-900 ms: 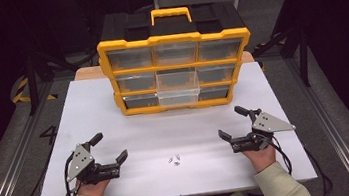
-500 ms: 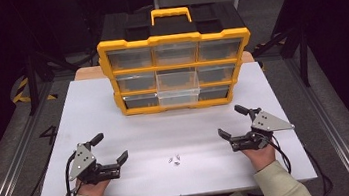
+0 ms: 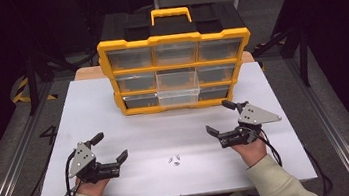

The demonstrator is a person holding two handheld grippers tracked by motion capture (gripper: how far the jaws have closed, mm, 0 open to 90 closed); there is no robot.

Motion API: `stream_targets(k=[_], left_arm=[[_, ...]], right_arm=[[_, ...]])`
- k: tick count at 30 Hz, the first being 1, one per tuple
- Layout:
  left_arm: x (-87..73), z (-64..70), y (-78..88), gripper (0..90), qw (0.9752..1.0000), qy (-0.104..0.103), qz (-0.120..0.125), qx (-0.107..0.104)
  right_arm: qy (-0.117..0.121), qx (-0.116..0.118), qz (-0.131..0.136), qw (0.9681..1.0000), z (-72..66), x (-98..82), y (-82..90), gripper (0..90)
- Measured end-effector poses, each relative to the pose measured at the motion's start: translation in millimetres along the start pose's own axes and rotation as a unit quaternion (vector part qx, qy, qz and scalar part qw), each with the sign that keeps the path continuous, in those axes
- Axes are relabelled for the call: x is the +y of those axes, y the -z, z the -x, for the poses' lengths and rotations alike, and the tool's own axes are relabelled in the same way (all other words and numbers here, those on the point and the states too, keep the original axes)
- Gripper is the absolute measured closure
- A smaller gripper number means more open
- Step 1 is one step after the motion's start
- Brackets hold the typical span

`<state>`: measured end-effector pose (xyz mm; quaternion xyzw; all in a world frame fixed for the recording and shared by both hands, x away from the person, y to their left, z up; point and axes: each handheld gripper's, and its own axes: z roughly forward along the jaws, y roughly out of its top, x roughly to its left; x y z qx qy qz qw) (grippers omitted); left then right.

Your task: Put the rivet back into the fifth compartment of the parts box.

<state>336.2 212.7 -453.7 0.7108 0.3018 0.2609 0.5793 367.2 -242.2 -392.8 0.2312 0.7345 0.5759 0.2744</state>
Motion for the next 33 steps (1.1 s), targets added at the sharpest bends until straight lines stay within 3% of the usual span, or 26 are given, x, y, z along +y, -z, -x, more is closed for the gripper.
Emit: stream_targets(k=[5,9,13,15,20,26,33], left_arm=[[1.0,0.0,0.0,0.5,1.0000,0.001,-0.003,0.001],[1.1,-0.3,-0.3,0.5,1.0000,0.001,-0.005,0.000],[1.6,-0.3,-0.1,0.5,1.0000,0.002,-0.004,-0.001],[2.0,-0.6,0.1,0.5,1.0000,0.000,-0.004,-0.002],[2.6,-1.6,-0.1,0.5,1.0000,0.001,-0.005,-0.003],[2.6,-2.0,-1.0,0.5,1.0000,0.002,-0.006,-0.004],[2.3,-1.6,0.5,0.5,0.9999,0.000,-0.012,-0.004]], right_arm=[[-0.004,0.028,-0.011,0.9995,-2.6,9.0,-12.9,2.5],[0.008,0.048,-0.030,0.9984,-5.1,15.2,-18.9,2.6],[0.017,0.065,-0.068,0.9954,-5.3,23.2,-23.9,3.5],[0.026,0.076,-0.101,0.9917,-6.3,30.5,-27.0,3.8],[0.056,0.101,-0.167,0.9791,-9.8,46.2,-33.3,4.7],[0.081,0.126,-0.241,0.9588,-12.8,63.6,-44.3,4.8],[0.124,0.135,-0.313,0.9318,-20.3,79.6,-57.5,5.7]])
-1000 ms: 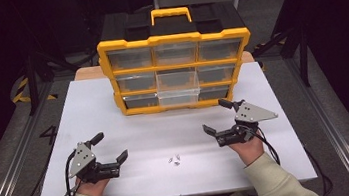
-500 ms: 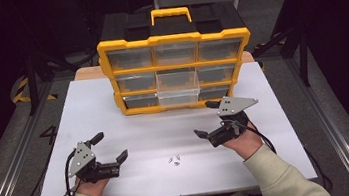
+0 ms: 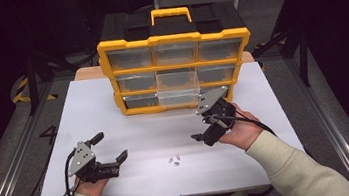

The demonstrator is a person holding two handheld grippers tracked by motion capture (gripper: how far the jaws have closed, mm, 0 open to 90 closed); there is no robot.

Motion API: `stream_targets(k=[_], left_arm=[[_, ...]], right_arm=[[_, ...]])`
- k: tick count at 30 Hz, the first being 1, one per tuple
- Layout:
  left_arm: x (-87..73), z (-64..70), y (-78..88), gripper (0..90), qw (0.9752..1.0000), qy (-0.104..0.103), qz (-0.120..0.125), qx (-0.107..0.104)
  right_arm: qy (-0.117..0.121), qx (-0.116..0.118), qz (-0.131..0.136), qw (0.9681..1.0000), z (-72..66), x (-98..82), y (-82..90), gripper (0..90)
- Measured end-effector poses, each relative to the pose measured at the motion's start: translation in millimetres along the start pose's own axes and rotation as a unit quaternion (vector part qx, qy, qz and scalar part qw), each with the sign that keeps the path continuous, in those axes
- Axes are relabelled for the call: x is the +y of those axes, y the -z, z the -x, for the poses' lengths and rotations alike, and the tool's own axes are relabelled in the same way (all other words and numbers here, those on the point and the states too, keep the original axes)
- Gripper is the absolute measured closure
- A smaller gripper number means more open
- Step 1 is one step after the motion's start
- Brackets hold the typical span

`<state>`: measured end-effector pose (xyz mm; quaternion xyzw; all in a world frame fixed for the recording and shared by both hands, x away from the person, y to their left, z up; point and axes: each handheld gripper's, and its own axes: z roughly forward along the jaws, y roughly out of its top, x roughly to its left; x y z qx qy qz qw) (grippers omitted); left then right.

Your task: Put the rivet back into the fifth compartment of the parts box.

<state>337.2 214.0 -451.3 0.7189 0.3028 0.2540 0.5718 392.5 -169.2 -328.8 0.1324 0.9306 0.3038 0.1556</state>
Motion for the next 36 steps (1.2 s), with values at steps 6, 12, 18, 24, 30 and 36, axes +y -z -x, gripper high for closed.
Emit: stream_targets(k=[6,12,18,24,30,36], left_arm=[[-0.3,-0.6,0.7,0.5,1.0000,0.001,-0.003,0.001],[-0.1,-0.4,1.1,0.5,1.0000,0.001,-0.003,0.001],[0.3,-0.2,1.0,0.5,1.0000,0.001,0.001,-0.003],[0.2,-1.0,0.3,0.5,1.0000,0.003,0.002,-0.004],[0.5,-1.6,1.0,0.5,1.0000,0.004,0.004,-0.003],[0.6,-1.7,1.0,0.5,1.0000,0.003,0.003,-0.004]], right_arm=[[0.031,0.010,-0.078,0.9965,-0.2,14.4,-3.2,8.0],[0.053,0.013,-0.138,0.9889,-5.6,27.8,-6.3,8.7],[0.070,0.020,-0.157,0.9849,-12.0,38.4,-16.7,11.0],[0.082,0.040,-0.167,0.9818,-19.6,44.3,-36.4,13.6],[0.089,0.059,-0.176,0.9786,-26.7,45.3,-61.5,16.9],[0.087,0.074,-0.193,0.9744,-31.5,41.6,-80.9,18.2]])
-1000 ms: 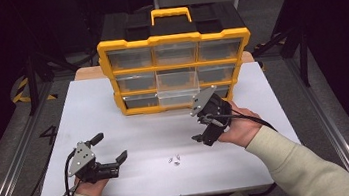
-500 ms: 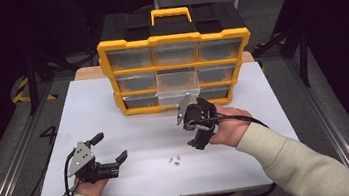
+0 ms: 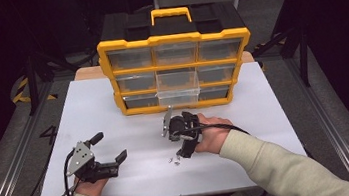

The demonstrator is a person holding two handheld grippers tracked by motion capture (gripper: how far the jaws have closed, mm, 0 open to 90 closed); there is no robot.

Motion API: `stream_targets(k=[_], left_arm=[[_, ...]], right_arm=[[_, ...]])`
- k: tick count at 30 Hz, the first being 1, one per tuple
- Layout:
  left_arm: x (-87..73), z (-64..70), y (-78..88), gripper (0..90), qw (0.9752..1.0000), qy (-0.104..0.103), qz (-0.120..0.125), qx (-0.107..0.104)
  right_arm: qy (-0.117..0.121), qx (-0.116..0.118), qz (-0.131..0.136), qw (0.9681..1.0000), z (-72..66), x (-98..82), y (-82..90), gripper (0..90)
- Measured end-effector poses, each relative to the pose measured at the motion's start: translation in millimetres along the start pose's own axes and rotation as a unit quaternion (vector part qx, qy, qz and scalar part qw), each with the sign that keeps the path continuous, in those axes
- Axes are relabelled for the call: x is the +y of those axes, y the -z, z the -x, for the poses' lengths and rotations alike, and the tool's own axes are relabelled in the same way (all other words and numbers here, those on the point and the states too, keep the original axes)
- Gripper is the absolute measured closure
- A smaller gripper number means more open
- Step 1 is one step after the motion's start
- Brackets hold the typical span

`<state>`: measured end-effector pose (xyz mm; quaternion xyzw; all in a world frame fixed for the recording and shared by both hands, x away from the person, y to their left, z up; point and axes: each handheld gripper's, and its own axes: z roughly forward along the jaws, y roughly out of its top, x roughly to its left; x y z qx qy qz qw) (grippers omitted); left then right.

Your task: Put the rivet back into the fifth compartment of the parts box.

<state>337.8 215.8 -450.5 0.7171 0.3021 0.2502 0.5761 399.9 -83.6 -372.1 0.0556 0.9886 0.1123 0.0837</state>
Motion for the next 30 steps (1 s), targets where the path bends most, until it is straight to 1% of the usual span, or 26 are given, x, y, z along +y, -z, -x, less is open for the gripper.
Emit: stream_targets(k=[4,9,10,13,14,16,17,18,21,22,24,25,27,28,29,30], left_arm=[[0.1,0.3,0.2,0.5,1.0000,0.001,-0.001,0.000],[0.1,0.4,0.1,0.5,1.0000,0.001,-0.002,0.000],[0.1,0.5,0.1,0.5,1.0000,0.001,-0.002,0.001],[0.0,0.1,0.0,0.5,1.0000,0.000,-0.001,0.000],[0.0,0.0,0.0,0.5,1.0000,0.001,-0.001,0.000],[0.0,0.4,0.0,0.5,1.0000,0.001,-0.002,0.001],[0.0,0.5,0.0,0.5,1.0000,0.001,-0.002,0.001],[-0.1,0.6,-0.2,0.5,1.0000,0.001,-0.001,0.001],[-0.2,0.6,-0.5,0.5,1.0000,0.001,-0.002,0.001],[-0.2,0.5,-0.5,0.5,1.0000,0.001,-0.002,0.001],[-0.2,0.4,-0.4,0.5,1.0000,0.001,-0.003,0.000],[-0.2,0.4,-0.4,0.5,1.0000,0.001,-0.003,0.000],[-0.2,0.4,-0.2,0.5,1.0000,0.001,-0.002,0.003],[-0.2,0.3,-0.2,0.5,1.0000,0.001,-0.002,0.004],[-0.3,-0.1,-0.1,0.7,1.0000,0.002,-0.005,0.005],[-0.4,-0.5,-0.3,0.8,1.0000,0.001,-0.004,0.006]], right_arm=[[-0.002,0.005,0.001,1.0000,-1.4,1.6,-7.9,19.5],[-0.001,0.017,-0.010,0.9998,-3.0,3.4,-18.8,21.7],[0.001,0.015,-0.012,0.9998,-3.2,3.5,-21.1,21.9],[-0.002,0.023,-0.013,0.9996,-3.4,3.3,-27.8,24.0],[0.003,0.026,-0.020,0.9994,-2.6,3.3,-29.8,24.8],[0.002,0.030,-0.026,0.9992,-2.4,3.2,-32.7,26.8],[0.001,0.030,-0.026,0.9992,-2.8,3.1,-34.5,29.7],[0.007,0.034,-0.030,0.9990,-3.1,3.2,-35.6,33.9],[0.012,0.038,-0.033,0.9987,-4.9,3.9,-38.4,41.5],[0.011,0.041,-0.028,0.9987,-5.6,3.9,-40.3,43.8],[0.012,0.044,-0.035,0.9983,-6.4,4.6,-42.7,49.3],[0.012,0.044,-0.035,0.9983,-6.4,4.6,-42.7,49.3],[0.011,0.046,-0.046,0.9978,-6.1,4.9,-45.1,56.2],[0.012,0.045,-0.048,0.9977,-6.0,4.9,-46.1,57.6],[0.009,0.048,-0.050,0.9976,-6.3,4.5,-47.6,61.0],[0.011,0.054,-0.056,0.9969,-6.1,4.5,-48.1,62.9]])
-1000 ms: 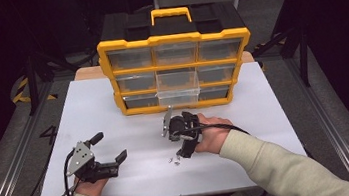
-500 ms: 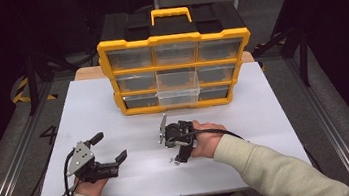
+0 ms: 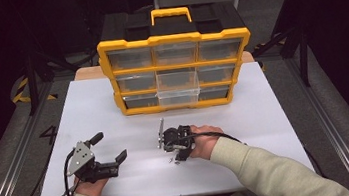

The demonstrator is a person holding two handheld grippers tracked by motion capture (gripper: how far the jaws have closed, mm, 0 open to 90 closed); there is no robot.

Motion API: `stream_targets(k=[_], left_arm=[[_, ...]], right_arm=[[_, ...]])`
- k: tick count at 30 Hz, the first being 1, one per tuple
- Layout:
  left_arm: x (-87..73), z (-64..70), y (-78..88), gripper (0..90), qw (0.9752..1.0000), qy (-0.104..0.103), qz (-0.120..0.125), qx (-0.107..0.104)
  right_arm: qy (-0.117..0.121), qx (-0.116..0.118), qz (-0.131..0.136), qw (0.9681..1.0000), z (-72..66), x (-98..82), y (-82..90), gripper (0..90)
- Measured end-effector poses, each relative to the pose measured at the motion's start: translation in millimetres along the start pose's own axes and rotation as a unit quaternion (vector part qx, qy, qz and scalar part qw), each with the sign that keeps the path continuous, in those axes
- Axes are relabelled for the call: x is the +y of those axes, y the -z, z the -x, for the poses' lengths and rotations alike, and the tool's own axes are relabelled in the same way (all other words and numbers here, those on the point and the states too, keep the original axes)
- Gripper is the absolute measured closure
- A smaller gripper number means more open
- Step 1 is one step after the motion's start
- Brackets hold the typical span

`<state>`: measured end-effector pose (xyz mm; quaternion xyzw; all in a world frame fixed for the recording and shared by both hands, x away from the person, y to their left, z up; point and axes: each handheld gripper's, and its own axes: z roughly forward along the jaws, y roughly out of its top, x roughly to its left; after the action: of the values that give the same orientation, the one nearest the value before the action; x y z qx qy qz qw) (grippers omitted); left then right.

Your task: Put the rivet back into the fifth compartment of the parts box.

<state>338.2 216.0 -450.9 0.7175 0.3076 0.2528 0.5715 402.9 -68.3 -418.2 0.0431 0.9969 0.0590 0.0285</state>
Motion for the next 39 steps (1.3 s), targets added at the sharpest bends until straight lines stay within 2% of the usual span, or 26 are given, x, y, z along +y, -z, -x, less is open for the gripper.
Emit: stream_targets(k=[8,10,17,21,27,30,39], left_arm=[[-0.5,-0.2,-1.1,1.2,1.0000,0.004,-0.003,0.003],[-0.8,-0.4,-1.5,1.3,1.0000,0.004,-0.007,0.002],[-1.1,-1.6,-1.6,1.3,0.9999,0.008,-0.010,0.002],[-1.1,-1.5,-1.6,1.3,0.9999,0.009,-0.008,0.003],[-1.0,-1.5,-1.1,1.3,0.9999,0.009,-0.007,0.005],[-1.1,-2.0,-1.2,1.3,0.9999,0.011,-0.007,0.004],[-1.0,-2.4,-1.3,1.3,0.9999,0.010,-0.009,0.003]], right_arm=[[-0.001,0.021,-0.001,0.9998,-0.4,1.8,-3.2,68.8],[-0.003,0.021,-0.001,0.9998,-1.5,3.0,-4.0,72.7],[0.001,0.022,-0.009,0.9997,-2.0,5.1,-3.6,74.1],[0.001,0.026,0.009,0.9996,-2.3,5.4,2.0,81.8],[0.007,0.021,-0.004,0.9997,-2.4,5.2,8.1,82.8],[0.003,0.018,0.006,0.9998,-2.8,4.1,16.1,82.9],[0.006,-0.002,0.029,0.9995,-1.0,6.8,56.5,82.9]])
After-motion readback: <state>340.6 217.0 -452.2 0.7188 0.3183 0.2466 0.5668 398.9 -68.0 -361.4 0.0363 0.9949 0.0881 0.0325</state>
